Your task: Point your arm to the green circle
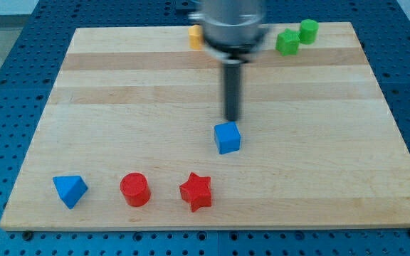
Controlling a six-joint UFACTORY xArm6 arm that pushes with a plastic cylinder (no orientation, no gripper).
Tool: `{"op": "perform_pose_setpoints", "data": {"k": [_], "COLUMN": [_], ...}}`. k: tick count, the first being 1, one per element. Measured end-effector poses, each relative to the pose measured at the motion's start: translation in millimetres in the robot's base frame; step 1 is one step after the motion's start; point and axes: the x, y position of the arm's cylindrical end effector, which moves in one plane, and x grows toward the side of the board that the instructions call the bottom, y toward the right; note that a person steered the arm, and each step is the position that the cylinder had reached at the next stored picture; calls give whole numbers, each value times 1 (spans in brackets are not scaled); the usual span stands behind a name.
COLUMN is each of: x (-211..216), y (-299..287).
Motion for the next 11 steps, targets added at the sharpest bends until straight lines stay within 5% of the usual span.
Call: {"op": "perform_pose_setpoints", "data": {"k": [1,2,3,4,6,7,9,10,11], "x": [-41,-119,-195,-224,-166,-108,-55,-3,0], "y": [113,155,152,150,20,11,-97,-99,-41]}}
